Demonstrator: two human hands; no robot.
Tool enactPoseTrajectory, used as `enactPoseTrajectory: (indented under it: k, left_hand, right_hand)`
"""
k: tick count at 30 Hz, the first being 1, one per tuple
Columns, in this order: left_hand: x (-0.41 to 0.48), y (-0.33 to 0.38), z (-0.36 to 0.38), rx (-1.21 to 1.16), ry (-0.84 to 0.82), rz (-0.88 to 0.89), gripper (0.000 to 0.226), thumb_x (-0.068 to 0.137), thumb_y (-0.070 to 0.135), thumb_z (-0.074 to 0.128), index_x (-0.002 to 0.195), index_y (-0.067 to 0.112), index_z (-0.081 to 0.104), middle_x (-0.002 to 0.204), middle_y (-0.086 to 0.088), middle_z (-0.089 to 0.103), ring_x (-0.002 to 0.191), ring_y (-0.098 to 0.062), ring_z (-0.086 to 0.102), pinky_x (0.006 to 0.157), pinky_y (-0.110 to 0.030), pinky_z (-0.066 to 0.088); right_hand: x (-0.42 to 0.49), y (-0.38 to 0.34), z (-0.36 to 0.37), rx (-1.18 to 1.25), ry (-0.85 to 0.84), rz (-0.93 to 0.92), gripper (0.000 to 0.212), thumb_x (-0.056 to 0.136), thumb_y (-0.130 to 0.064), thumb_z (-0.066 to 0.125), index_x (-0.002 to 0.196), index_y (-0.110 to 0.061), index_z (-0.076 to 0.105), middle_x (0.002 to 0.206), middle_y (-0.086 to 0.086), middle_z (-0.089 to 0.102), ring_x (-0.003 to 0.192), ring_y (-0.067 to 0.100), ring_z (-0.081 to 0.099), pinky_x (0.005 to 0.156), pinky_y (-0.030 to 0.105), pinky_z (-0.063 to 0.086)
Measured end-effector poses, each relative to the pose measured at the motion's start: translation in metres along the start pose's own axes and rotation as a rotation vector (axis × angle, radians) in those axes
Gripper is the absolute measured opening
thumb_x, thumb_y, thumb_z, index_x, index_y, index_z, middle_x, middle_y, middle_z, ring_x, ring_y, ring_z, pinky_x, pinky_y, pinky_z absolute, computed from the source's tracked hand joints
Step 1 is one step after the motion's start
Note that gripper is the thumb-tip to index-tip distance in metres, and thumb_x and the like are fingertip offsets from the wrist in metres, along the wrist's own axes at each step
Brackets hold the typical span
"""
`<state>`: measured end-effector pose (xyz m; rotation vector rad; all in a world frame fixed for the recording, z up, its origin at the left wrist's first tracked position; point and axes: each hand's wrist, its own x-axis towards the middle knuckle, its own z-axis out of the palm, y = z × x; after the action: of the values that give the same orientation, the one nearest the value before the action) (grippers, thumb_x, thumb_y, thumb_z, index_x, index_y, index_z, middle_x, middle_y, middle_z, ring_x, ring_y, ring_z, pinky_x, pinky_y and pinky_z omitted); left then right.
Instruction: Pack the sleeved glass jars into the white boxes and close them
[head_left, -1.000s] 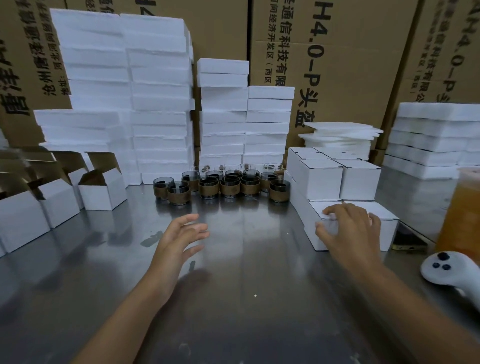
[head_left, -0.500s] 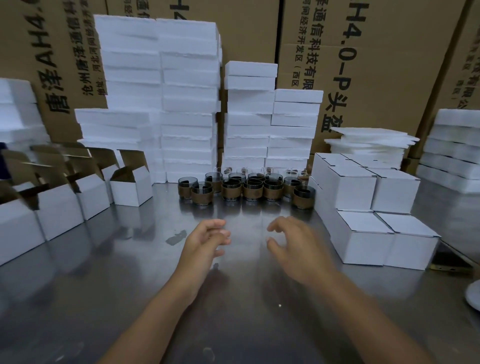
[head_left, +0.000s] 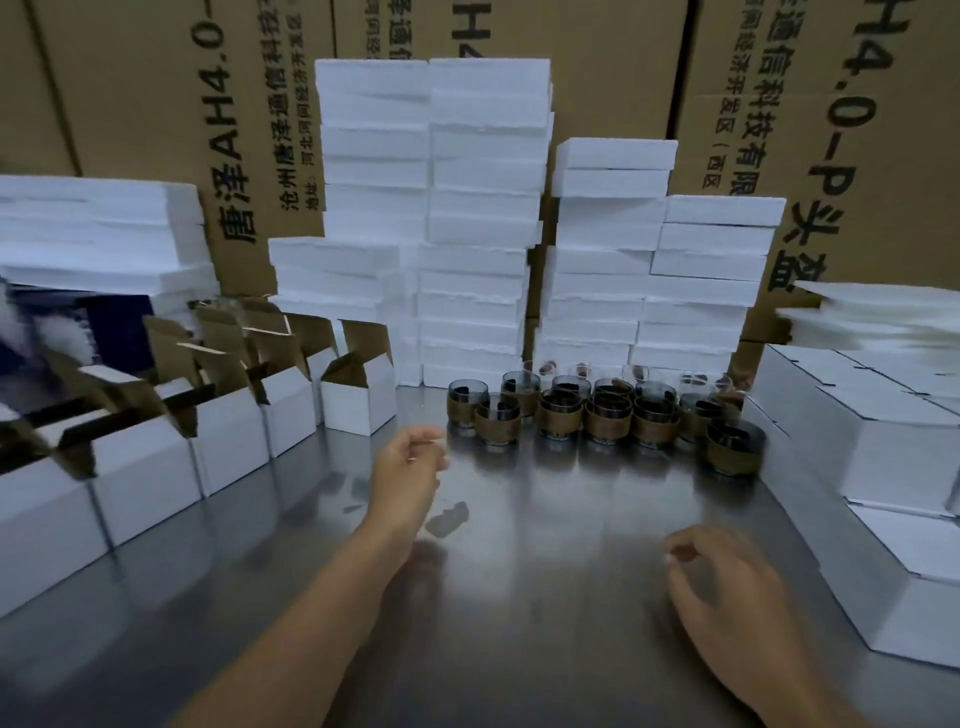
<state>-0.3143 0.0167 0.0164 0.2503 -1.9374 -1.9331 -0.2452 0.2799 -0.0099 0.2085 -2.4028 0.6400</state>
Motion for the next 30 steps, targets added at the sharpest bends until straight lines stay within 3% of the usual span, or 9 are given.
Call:
enactPoseTrajectory:
  k: [4, 6, 9, 12, 14, 17, 21, 26, 30]
  left_hand:
    - [0.072, -0.004, -0.03, 0.109, 0.218, 0.037, 0.015, 0.096, 0.011, 0.046, 0.097, 0.021, 0.057, 0.098, -0.001, 0.059, 0.096, -0.021, 0.057, 0.083, -0.032, 0.047]
    - [0.103, -0.01, -0.045, 0.177, 0.359, 0.043, 0.015, 0.096, 0.011, 0.047, 0.1, 0.021, 0.057, 0.104, -0.004, 0.059, 0.093, -0.022, 0.056, 0.077, -0.031, 0.047]
    - [0.138, -0.023, -0.061, 0.354, 0.394, 0.071, 0.026, 0.095, 0.011, 0.047, 0.117, 0.023, 0.053, 0.11, -0.01, 0.06, 0.077, -0.023, 0.058, 0.058, -0.027, 0.043]
    - [0.158, -0.034, -0.068, 0.569, 0.318, 0.093, 0.037, 0.095, 0.013, 0.048, 0.129, 0.027, 0.048, 0.113, -0.015, 0.06, 0.068, -0.02, 0.054, 0.054, -0.025, 0.04]
    - [0.166, -0.039, -0.069, 0.656, 0.28, 0.098, 0.039, 0.095, 0.014, 0.048, 0.132, 0.027, 0.048, 0.114, -0.018, 0.059, 0.077, -0.025, 0.057, 0.06, -0.025, 0.042]
    - [0.169, -0.04, -0.071, 0.689, 0.277, 0.096, 0.031, 0.095, 0.016, 0.049, 0.126, 0.024, 0.053, 0.114, -0.021, 0.057, 0.084, -0.031, 0.057, 0.071, -0.035, 0.048]
    - [0.161, -0.033, -0.063, 0.722, 0.26, 0.108, 0.017, 0.094, 0.024, 0.053, 0.11, 0.023, 0.059, 0.124, -0.021, 0.049, 0.11, -0.038, 0.05, 0.094, -0.046, 0.044]
    - [0.13, -0.008, -0.038, 0.644, 0.161, 0.218, 0.005, 0.09, 0.023, 0.06, 0.086, 0.026, 0.062, 0.126, -0.017, 0.047, 0.103, -0.034, 0.052, 0.091, -0.037, 0.042]
    - [0.084, 0.02, -0.002, 0.583, 0.004, 0.346, 0.008, 0.088, 0.021, 0.063, 0.083, 0.027, 0.063, 0.115, -0.014, 0.056, 0.092, -0.025, 0.055, 0.082, -0.031, 0.044]
  right_hand:
    - [0.004, 0.003, 0.01, -0.102, 0.024, 0.015, 0.038, 0.052, 0.008, 0.083, 0.067, -0.02, 0.062, 0.069, 0.002, 0.063, 0.07, 0.033, 0.065, 0.058, 0.046, 0.051]
    - [0.009, 0.002, 0.012, -0.136, 0.053, -0.039, 0.038, 0.041, 0.009, 0.086, 0.062, -0.016, 0.066, 0.064, 0.004, 0.064, 0.065, 0.031, 0.065, 0.055, 0.044, 0.053]
    - [0.013, 0.009, 0.017, -0.126, 0.109, -0.114, 0.043, 0.029, 0.01, 0.087, 0.056, -0.014, 0.065, 0.056, 0.002, 0.063, 0.06, 0.022, 0.061, 0.062, 0.015, 0.044]
    - [0.014, 0.014, 0.022, -0.067, 0.166, -0.135, 0.024, 0.047, 0.001, 0.081, 0.055, -0.016, 0.065, 0.056, -0.001, 0.062, 0.068, 0.011, 0.047, 0.076, -0.001, 0.028]
    - [0.014, 0.015, 0.023, -0.065, 0.194, -0.151, 0.009, 0.05, -0.01, 0.067, 0.055, -0.017, 0.064, 0.056, -0.003, 0.062, 0.071, 0.012, 0.044, 0.072, 0.008, 0.032]
    - [0.013, 0.011, 0.023, -0.082, 0.191, -0.117, 0.01, 0.05, -0.009, 0.067, 0.055, -0.018, 0.064, 0.057, -0.004, 0.061, 0.073, 0.013, 0.045, 0.061, 0.025, 0.036]
    - [0.013, 0.011, 0.022, -0.08, 0.182, -0.119, 0.007, 0.052, -0.011, 0.064, 0.057, -0.016, 0.064, 0.057, -0.001, 0.06, 0.072, 0.017, 0.047, 0.056, 0.027, 0.036]
    - [0.01, 0.016, 0.02, -0.08, 0.078, -0.106, 0.023, 0.054, 0.002, 0.078, 0.061, -0.014, 0.063, 0.06, 0.0, 0.06, 0.063, 0.023, 0.059, 0.059, 0.03, 0.035]
    - [0.007, 0.015, 0.016, -0.036, 0.005, -0.061, 0.028, 0.057, 0.004, 0.08, 0.066, -0.016, 0.062, 0.064, 0.0, 0.06, 0.065, 0.029, 0.06, 0.059, 0.033, 0.043]
